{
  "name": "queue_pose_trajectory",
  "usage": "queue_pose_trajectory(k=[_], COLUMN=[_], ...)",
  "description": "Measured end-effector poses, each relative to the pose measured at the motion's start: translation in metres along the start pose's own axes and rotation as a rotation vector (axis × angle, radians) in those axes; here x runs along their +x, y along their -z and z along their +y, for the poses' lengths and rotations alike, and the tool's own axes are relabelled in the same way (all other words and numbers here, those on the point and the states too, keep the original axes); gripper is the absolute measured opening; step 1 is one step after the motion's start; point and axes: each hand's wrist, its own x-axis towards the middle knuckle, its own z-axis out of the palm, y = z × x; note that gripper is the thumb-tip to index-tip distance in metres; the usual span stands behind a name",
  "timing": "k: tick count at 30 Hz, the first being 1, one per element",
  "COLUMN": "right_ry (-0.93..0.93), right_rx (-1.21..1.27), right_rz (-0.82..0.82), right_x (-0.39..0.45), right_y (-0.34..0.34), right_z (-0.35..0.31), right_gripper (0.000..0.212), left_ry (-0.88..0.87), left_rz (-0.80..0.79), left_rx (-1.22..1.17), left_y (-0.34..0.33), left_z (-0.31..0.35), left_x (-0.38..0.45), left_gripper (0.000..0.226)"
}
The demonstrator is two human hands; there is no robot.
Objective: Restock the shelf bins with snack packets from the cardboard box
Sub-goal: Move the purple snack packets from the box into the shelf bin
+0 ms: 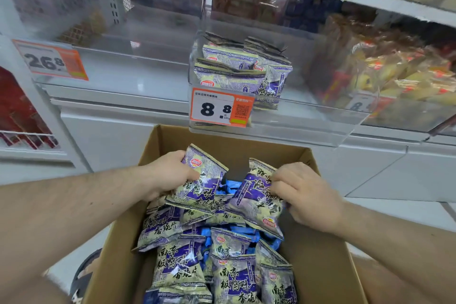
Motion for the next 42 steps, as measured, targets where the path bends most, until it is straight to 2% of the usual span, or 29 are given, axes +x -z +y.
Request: queue_pose_trajectory(k=[2,5,7,10,13,15,18,20,21,24,29,33,39,42], right_ry=[0.034,0.056,0.028,-0.058,-0.155,-0.306,-0.777,-1.058,-1.095,-1.094,-0.984,-0.939,-0.983,-0.932], right_rx=[0.015,0.023,0.023,-0.006,0.03,0.077,0.259,0.467,0.5,0.496,0.814,0.573,0.564,0.561], right_rz=[0.128,0.192,0.243,0.301,0.323,0.339,0.433,0.432,0.398,0.304,0.228,0.181,0.253,0.225], right_x=[-0.001,0.004,0.008,0.012,0.016,0.02,0.031,0.041,0.044,0.052,0.062,0.065,0.078,0.085], right_y=[0.017,0.033,0.039,0.047,0.055,0.061,0.069,0.067,0.065,0.063,0.077,0.073,0.076,0.075], right_z=[-0.004,-0.01,-0.014,-0.019,-0.025,-0.032,-0.051,-0.06,-0.063,-0.07,-0.077,-0.086,-0.089,-0.09], right_gripper=[0.02,0.016,0.015,0.023,0.033,0.036,0.025,0.034,0.037,0.038,0.049,0.06,0.088,0.104], left_ry=[-0.016,-0.035,-0.057,-0.074,-0.069,-0.081,-0.113,-0.139,-0.146,-0.174,-0.207,-0.221,-0.393,-0.439], left_rz=[-0.035,-0.109,-0.153,-0.187,-0.241,-0.243,-0.142,-0.089,-0.067,-0.045,-0.057,-0.108,-0.23,-0.184], left_rx=[0.005,-0.021,-0.05,-0.163,-0.311,-0.416,-0.605,-0.677,-0.695,-0.721,-0.74,-0.728,-0.658,-0.614], left_y=[0.004,0.006,0.005,-0.001,-0.012,-0.018,-0.026,-0.036,-0.041,-0.051,-0.046,-0.044,-0.042,-0.047], left_z=[0.005,0.012,0.018,0.022,0.027,0.029,0.035,0.041,0.044,0.046,0.047,0.051,0.06,0.066], left_x=[-0.006,-0.016,-0.025,-0.035,-0.045,-0.048,-0.053,-0.06,-0.064,-0.07,-0.072,-0.074,-0.077,-0.077], left_gripper=[0.022,0.034,0.03,0.021,0.024,0.028,0.027,0.024,0.022,0.02,0.024,0.033,0.073,0.066])
